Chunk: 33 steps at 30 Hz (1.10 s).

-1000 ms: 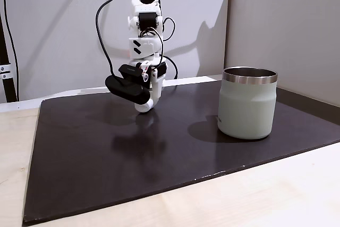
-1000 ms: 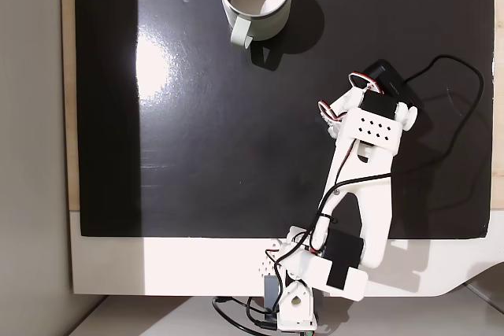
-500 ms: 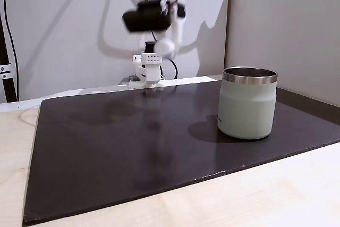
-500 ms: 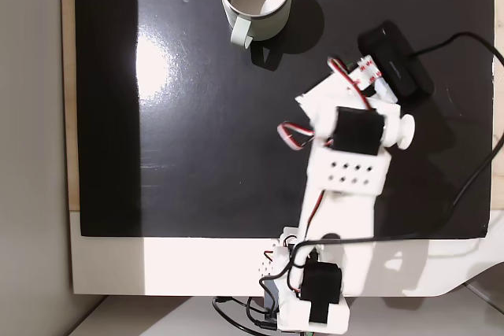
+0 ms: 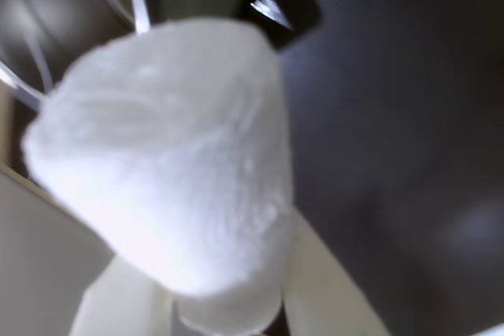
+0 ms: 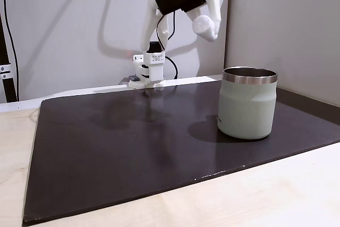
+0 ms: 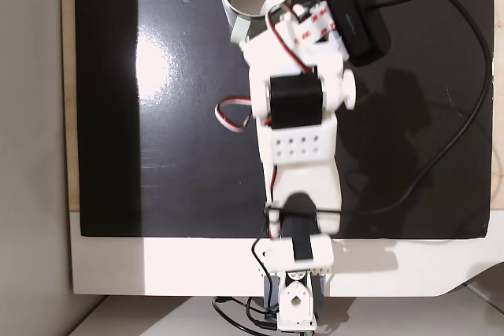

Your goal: Grasp a gauze and put it in the cup.

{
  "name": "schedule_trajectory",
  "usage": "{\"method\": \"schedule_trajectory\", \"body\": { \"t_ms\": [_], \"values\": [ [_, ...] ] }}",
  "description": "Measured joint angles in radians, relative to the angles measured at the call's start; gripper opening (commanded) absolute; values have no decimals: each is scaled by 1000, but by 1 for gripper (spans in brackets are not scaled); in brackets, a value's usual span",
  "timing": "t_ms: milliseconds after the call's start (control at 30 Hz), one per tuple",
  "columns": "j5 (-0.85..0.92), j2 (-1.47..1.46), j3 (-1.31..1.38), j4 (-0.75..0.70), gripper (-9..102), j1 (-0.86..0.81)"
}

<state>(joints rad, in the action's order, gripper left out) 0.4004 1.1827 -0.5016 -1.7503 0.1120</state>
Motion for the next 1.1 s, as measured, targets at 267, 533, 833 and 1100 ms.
{"method": "schedule_trajectory", "body": {
  "t_ms": [267, 533, 833, 1100],
  "values": [
    [-104, -302, 453, 20, 0, 54],
    [-202, -400, 492, 150, 2, 67],
    [-235, -463, 492, 219, 2, 69],
    [-225, -520, 594, 186, 35, 74]
  ]
}}
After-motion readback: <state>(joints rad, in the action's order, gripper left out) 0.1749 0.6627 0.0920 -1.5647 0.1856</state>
